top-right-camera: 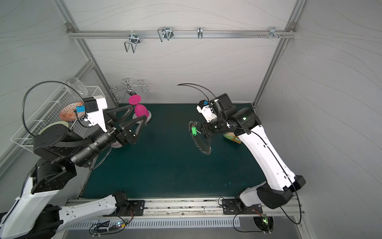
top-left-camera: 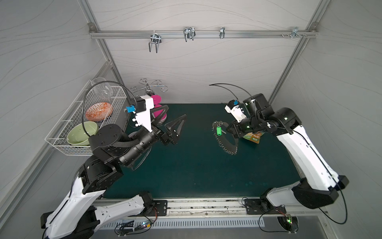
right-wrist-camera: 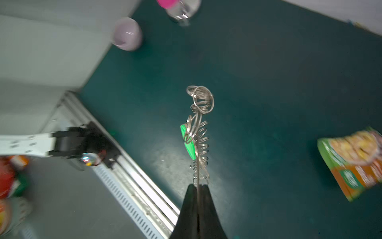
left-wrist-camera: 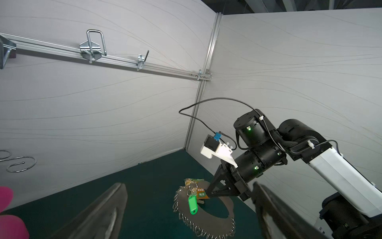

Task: Attach keys to a key ring
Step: Place the keyring at the center of the board.

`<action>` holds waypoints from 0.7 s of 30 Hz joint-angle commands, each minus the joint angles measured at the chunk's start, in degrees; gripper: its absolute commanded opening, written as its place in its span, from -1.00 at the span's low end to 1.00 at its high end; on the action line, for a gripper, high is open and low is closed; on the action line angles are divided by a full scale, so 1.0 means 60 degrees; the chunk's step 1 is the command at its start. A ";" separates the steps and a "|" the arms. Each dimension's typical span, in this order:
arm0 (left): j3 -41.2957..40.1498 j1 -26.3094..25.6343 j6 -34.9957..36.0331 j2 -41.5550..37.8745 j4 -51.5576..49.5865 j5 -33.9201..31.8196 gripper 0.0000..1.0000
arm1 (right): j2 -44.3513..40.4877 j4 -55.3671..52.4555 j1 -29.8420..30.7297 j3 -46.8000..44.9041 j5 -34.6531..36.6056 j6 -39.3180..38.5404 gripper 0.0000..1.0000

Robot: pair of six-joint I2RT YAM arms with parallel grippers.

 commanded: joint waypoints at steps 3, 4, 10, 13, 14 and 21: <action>-0.0574 -0.0004 -0.0273 -0.0099 0.0347 -0.0313 0.95 | 0.0346 -0.0821 0.0407 0.0256 0.2308 0.0565 -1.00; -0.0599 -0.0004 -0.0284 -0.0121 0.0335 -0.0294 0.95 | 0.0528 -0.0884 0.0537 0.0232 0.2546 0.0532 -1.00; -0.0930 0.0007 -0.0474 -0.0358 0.0216 -0.0257 0.95 | 0.1631 -0.0671 0.1500 0.0141 0.2789 0.0226 -1.00; -0.1175 0.0007 -0.0669 -0.0559 0.0293 -0.0369 0.94 | 0.2750 -0.1479 0.0478 0.0006 0.3683 0.0728 -1.00; -0.1231 0.0007 -0.0733 -0.0615 0.0352 -0.0378 0.94 | 0.2911 -0.1583 0.0240 0.0040 0.3696 0.0843 -1.00; -0.1444 0.0007 -0.0759 -0.0990 0.0101 -0.0537 0.94 | 0.2900 -0.0919 0.0375 0.0458 0.3479 0.0667 -1.00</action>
